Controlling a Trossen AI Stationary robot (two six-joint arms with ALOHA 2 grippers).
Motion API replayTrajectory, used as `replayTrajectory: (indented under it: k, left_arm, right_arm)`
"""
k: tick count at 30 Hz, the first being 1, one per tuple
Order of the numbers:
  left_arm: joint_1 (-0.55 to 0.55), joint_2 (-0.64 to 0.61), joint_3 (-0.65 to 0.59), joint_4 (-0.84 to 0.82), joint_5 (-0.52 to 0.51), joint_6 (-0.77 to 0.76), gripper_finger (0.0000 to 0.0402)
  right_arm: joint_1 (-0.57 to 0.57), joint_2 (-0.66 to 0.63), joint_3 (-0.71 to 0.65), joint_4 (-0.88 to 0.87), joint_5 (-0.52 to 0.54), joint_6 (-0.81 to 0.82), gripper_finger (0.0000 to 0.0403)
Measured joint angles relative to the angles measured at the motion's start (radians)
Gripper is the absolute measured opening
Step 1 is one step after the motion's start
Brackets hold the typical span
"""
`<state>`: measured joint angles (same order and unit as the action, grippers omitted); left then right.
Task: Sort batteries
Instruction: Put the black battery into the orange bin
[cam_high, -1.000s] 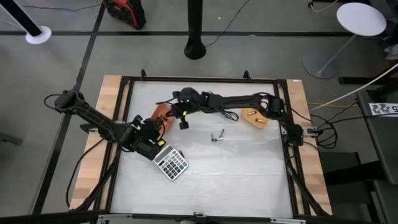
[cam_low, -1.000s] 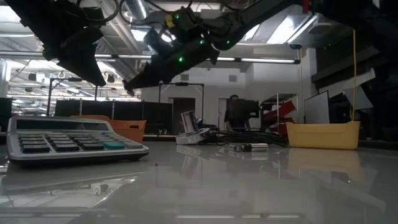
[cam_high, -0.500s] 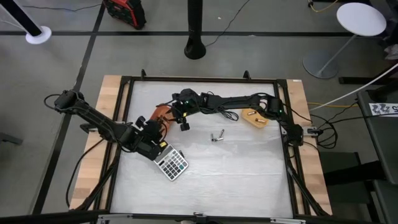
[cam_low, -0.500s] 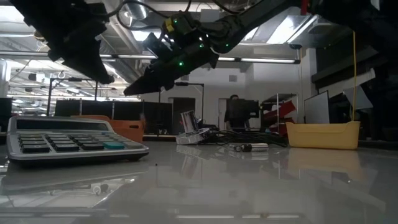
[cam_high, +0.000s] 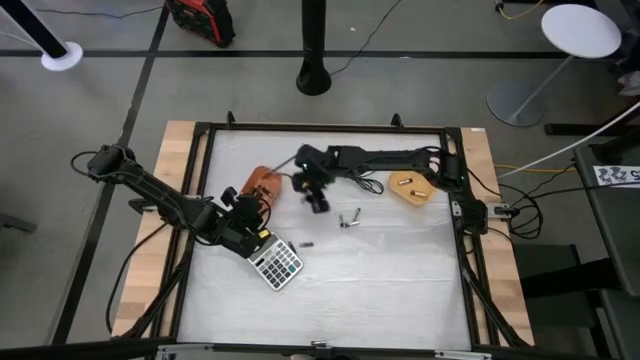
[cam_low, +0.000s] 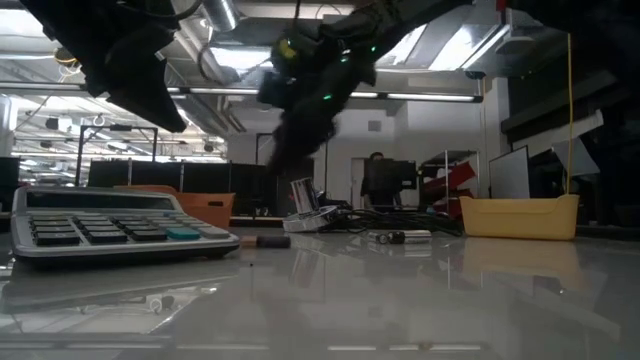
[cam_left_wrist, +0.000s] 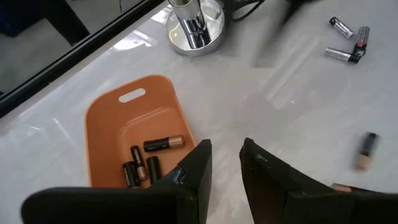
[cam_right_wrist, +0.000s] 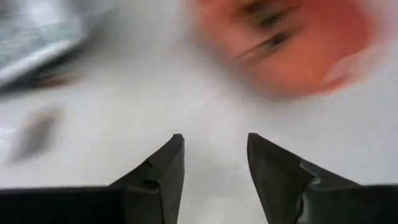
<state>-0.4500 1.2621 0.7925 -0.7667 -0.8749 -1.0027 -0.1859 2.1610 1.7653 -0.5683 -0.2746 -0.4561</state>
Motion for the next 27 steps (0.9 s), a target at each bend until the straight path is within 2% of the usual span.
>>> replayTrajectory:
  k: [3,4,6,11,15,22,27]
  left_arm:
    - [0.000,0.000,0.000,-0.001,0.000,0.009,0.0076]
    - [0.000,0.000,0.000,-0.002,0.000,0.009,0.0076]
    - [0.000,0.000,0.000,-0.003,0.000,0.012,0.0076]
    - [0.000,0.000,0.000,-0.002,0.000,0.015,0.0076]
    - [0.000,0.000,0.000,-0.003,0.000,0.015,0.0076]
    - [0.000,0.000,0.000,-0.003,0.000,-0.019,0.0076]
    - [0.000,0.000,0.000,-0.001,0.000,-0.022,0.0076]
  right_arm:
    - [0.028,-0.011,-0.001,-0.179,-0.215,0.024,0.0158]
    - [0.043,-0.012,-0.009,-0.201,-0.257,0.025,0.0155]
    - [0.084,-0.013,-0.050,-0.193,-0.269,0.033,0.0149]
    - [0.201,-0.011,-0.173,-0.103,-0.129,0.035,0.0137]
    - [0.274,-0.010,-0.207,-0.073,-0.120,0.039,0.0136]
    - [0.350,-0.010,-0.208,-0.040,-0.099,0.137,0.0136]
    - [0.383,-0.002,-0.209,0.003,0.114,0.199,0.0136]
